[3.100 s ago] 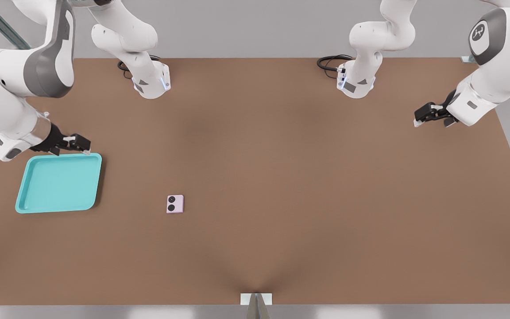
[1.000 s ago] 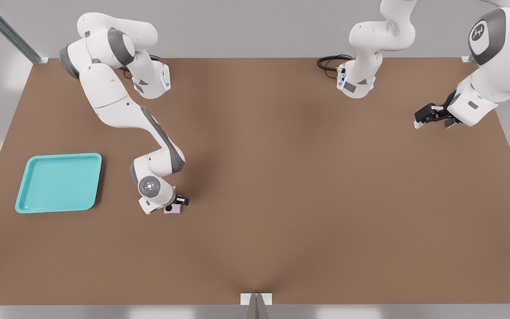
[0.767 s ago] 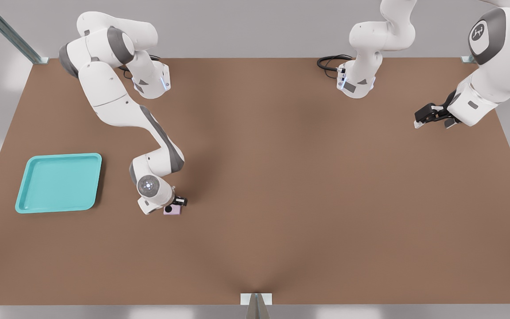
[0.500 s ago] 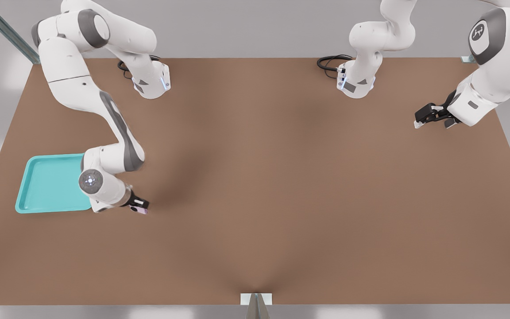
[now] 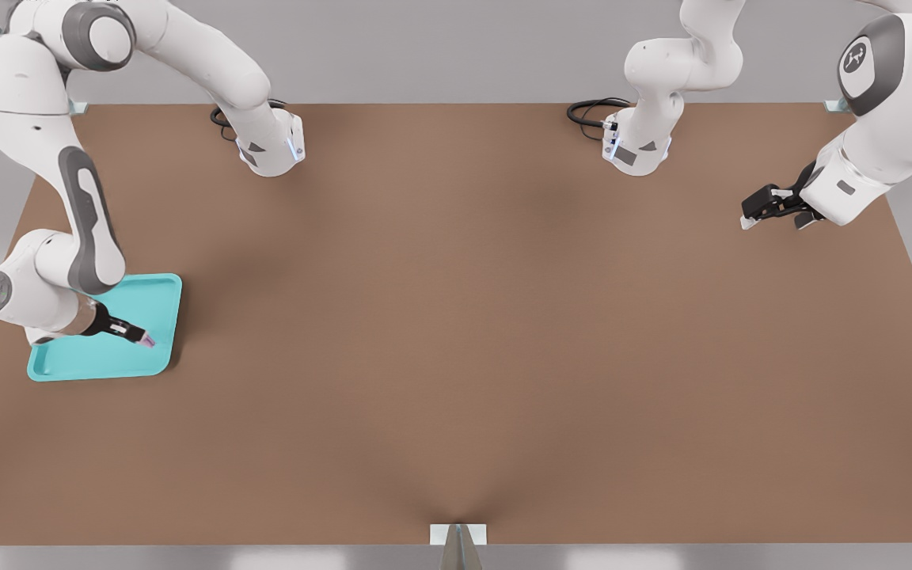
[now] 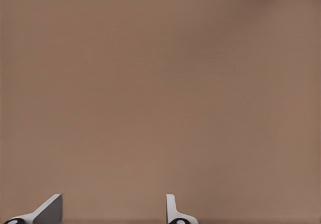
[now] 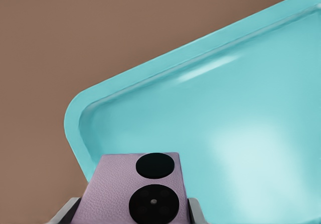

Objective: Keep left arm still and place phone on the tray with right arm

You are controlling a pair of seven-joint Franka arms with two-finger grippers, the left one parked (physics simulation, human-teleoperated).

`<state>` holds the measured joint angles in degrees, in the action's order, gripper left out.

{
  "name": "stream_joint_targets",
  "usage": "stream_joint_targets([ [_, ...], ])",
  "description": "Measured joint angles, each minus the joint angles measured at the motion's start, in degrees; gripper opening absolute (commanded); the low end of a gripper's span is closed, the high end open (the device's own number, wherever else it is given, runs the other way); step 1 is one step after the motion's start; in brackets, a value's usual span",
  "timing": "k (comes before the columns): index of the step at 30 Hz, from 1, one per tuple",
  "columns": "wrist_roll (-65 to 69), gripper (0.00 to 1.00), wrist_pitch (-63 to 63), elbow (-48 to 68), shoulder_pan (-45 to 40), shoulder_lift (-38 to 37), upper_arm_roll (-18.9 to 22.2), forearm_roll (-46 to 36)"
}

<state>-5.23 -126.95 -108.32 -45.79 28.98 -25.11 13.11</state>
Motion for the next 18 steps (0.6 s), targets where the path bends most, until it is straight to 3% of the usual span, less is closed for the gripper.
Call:
stream_joint_targets([
  [3, 4.7, 0.86, -0.1, 1.9, -1.9, 2.2, 0.1, 1.0],
  [4, 6.2, 1.00, -0.1, 2.5, -2.2, 3.0, 0.1, 1.2],
  [9, 11.8, 1.00, 0.5, 3.2, -2.4, 2.8, -1.3, 1.5],
  [13, 13.9, 1.00, 10.1, 15.7, -2.5, -0.5, -11.7, 1.5],
  [15, 14.2, 1.00, 14.7, 17.4, -1.1, -4.6, -14.7, 1.5],
  [16, 14.2, 1.00, 16.5, 17.8, 3.3, -6.9, -11.7, 1.2],
  [17, 14.2, 1.00, 18.0, 18.3, 13.2, -10.2, -2.4, -0.5],
  [18, 14.2, 1.00, 19.3, 18.1, 26.1, -14.5, 10.0, -2.6],
])
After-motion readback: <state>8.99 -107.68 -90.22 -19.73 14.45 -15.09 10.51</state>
